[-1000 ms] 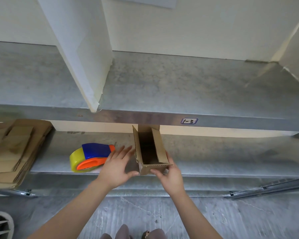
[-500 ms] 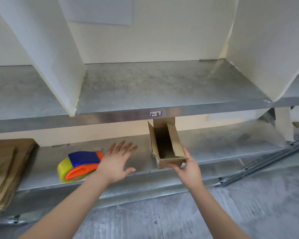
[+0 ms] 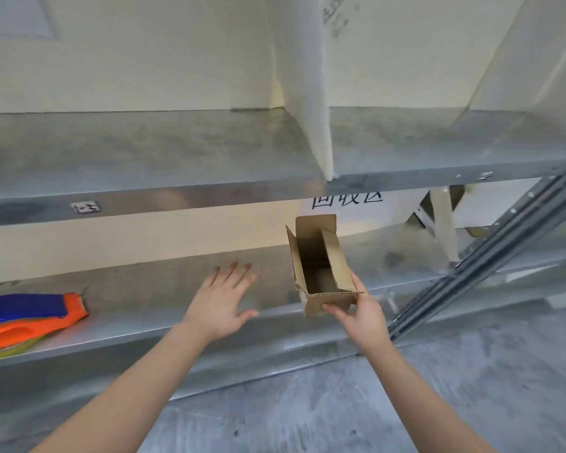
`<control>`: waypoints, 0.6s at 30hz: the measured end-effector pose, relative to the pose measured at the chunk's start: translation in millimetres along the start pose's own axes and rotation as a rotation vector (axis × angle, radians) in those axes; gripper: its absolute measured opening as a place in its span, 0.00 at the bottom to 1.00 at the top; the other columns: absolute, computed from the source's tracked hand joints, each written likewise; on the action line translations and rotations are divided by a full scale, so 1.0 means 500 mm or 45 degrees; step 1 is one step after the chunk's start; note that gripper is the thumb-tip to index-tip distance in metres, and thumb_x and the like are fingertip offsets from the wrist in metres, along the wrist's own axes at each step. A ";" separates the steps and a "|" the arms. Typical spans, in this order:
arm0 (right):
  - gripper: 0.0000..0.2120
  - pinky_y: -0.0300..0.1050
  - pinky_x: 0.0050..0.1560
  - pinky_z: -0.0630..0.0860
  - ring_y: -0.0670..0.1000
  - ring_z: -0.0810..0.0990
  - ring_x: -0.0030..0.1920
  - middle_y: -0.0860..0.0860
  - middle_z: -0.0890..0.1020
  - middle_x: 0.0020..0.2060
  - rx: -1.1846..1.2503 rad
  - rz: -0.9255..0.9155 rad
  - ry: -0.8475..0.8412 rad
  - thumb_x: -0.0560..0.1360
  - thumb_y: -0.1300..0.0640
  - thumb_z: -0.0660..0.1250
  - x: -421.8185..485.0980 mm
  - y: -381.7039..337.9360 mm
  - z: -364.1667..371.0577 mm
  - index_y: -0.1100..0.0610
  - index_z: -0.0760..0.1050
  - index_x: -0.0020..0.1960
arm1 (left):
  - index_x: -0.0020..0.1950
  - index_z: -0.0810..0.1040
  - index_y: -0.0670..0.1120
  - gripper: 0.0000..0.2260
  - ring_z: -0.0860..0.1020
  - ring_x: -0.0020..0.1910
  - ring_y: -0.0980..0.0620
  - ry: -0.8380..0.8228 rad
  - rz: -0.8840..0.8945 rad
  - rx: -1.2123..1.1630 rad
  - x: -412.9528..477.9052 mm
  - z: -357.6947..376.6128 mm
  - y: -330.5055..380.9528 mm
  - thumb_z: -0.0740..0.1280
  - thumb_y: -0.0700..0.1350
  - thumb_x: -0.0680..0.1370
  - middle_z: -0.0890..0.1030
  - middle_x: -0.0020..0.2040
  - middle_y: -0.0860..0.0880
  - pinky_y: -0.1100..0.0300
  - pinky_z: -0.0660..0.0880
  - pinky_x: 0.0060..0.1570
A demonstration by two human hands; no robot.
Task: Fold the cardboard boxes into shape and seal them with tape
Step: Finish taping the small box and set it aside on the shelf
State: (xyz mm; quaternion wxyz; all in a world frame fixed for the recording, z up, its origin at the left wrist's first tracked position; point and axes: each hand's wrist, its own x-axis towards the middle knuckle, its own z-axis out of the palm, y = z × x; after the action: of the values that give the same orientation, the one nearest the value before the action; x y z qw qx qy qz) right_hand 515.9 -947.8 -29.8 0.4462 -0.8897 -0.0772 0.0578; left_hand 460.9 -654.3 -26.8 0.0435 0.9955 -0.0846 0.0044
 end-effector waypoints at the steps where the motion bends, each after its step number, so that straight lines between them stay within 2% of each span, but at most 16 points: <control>1: 0.40 0.43 0.58 0.75 0.45 0.78 0.58 0.38 0.80 0.57 -0.004 0.000 -0.005 0.67 0.47 0.77 0.008 0.021 -0.033 0.31 0.58 0.70 | 0.77 0.55 0.54 0.35 0.60 0.75 0.43 0.009 -0.001 0.003 0.019 0.007 0.031 0.54 0.67 0.73 0.63 0.76 0.48 0.46 0.52 0.73; 5: 0.41 0.48 0.61 0.76 0.46 0.78 0.59 0.38 0.79 0.57 -0.032 0.017 -0.008 0.68 0.47 0.77 0.054 0.103 -0.152 0.38 0.59 0.74 | 0.77 0.51 0.56 0.35 0.61 0.75 0.44 0.011 -0.002 0.005 0.102 0.017 0.138 0.54 0.67 0.73 0.63 0.76 0.48 0.46 0.53 0.73; 7: 0.40 0.47 0.59 0.77 0.46 0.79 0.58 0.38 0.79 0.56 -0.030 0.042 0.019 0.68 0.48 0.77 0.075 0.137 -0.202 0.38 0.59 0.74 | 0.77 0.50 0.56 0.35 0.59 0.76 0.44 -0.031 0.004 -0.025 0.147 0.023 0.181 0.55 0.67 0.73 0.61 0.77 0.50 0.46 0.51 0.74; 9: 0.41 0.46 0.59 0.77 0.46 0.78 0.58 0.39 0.80 0.56 -0.020 0.094 0.044 0.68 0.48 0.77 0.103 0.174 -0.249 0.38 0.59 0.74 | 0.75 0.51 0.57 0.34 0.61 0.75 0.43 -0.036 0.038 -0.025 0.209 0.033 0.225 0.56 0.67 0.72 0.63 0.76 0.49 0.44 0.53 0.73; 11: 0.42 0.47 0.60 0.76 0.46 0.78 0.58 0.40 0.80 0.58 -0.015 0.129 0.043 0.67 0.47 0.77 0.128 0.198 -0.272 0.38 0.59 0.74 | 0.75 0.52 0.58 0.34 0.59 0.76 0.44 -0.056 0.047 -0.052 0.253 0.042 0.255 0.59 0.66 0.73 0.61 0.77 0.50 0.46 0.50 0.73; 13: 0.43 0.51 0.63 0.76 0.47 0.77 0.61 0.41 0.78 0.61 -0.007 0.176 0.048 0.65 0.42 0.77 0.161 0.231 -0.294 0.38 0.59 0.74 | 0.77 0.51 0.58 0.34 0.53 0.78 0.47 -0.092 0.059 -0.112 0.309 0.062 0.296 0.57 0.67 0.74 0.56 0.79 0.52 0.48 0.45 0.74; 16: 0.47 0.54 0.65 0.75 0.47 0.74 0.64 0.42 0.74 0.64 0.006 0.233 0.042 0.60 0.32 0.74 0.203 0.273 -0.314 0.38 0.58 0.75 | 0.78 0.47 0.59 0.37 0.50 0.78 0.49 -0.179 0.031 -0.287 0.386 0.077 0.375 0.49 0.71 0.71 0.53 0.79 0.53 0.50 0.46 0.75; 18: 0.50 0.54 0.65 0.74 0.47 0.74 0.64 0.41 0.73 0.64 0.029 0.246 0.027 0.57 0.26 0.71 0.234 0.306 -0.325 0.39 0.58 0.75 | 0.78 0.48 0.58 0.36 0.54 0.77 0.49 -0.221 -0.045 -0.478 0.432 0.080 0.429 0.57 0.68 0.74 0.55 0.79 0.52 0.49 0.51 0.74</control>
State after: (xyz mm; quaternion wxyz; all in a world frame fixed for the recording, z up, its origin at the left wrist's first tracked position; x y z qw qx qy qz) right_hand 671.7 -1143.5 -59.9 0.4495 -0.8884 0.0145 0.0923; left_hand 637.4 -904.9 -44.5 0.2208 0.9678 -0.0701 -0.0981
